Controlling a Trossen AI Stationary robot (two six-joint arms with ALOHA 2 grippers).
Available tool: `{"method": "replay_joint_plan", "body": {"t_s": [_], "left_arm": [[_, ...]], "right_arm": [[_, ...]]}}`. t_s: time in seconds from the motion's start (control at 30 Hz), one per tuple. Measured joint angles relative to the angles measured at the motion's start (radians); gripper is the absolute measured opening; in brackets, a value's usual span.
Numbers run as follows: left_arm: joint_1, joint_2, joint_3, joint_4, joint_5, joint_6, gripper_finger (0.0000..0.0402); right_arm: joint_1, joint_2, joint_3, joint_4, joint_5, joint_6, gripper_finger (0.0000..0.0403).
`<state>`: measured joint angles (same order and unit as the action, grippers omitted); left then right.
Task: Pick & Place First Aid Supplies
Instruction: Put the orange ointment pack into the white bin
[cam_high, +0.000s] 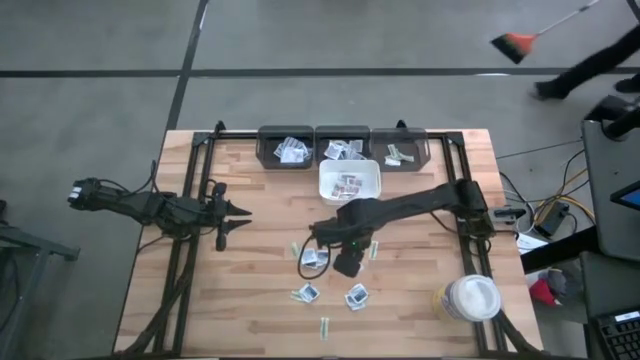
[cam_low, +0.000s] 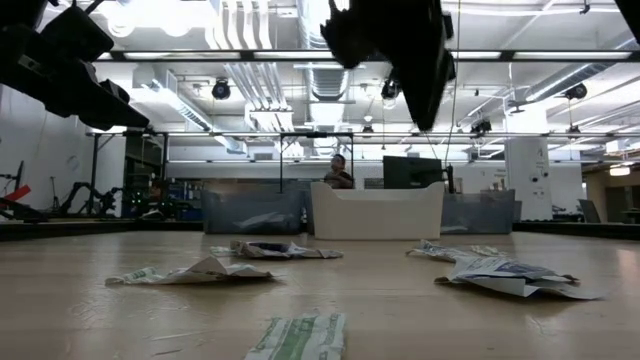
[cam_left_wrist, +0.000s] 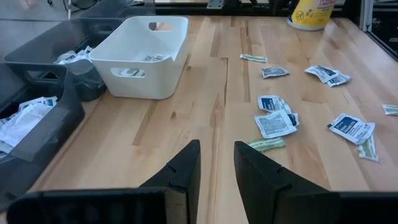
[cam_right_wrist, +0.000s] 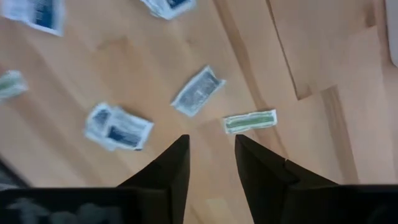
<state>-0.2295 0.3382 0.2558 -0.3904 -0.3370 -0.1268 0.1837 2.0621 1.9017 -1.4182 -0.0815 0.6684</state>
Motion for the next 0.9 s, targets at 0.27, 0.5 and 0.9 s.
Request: {"method": "replay_joint_plan", "body": {"t_s": [0.27,0.5,0.9], "left_arm": [[0.000,0.000,0.000,0.001,0.000,-0.002,0.0094],[-0.001,0.000,0.000,0.001,0.000,-0.001,0.0094],[-0.001,0.000,0.000,0.001,0.000,0.000,0.0094]], "right_arm": [[-0.021,0.000,-0.218,0.237,-0.001,-0.063,0.0149],[-0.036,0.000,-0.340,0.344,0.000,-0.066,0.0150],[-0.040,0.000,-0.407,0.452,-0.001,-0.066,0.0139]]}}
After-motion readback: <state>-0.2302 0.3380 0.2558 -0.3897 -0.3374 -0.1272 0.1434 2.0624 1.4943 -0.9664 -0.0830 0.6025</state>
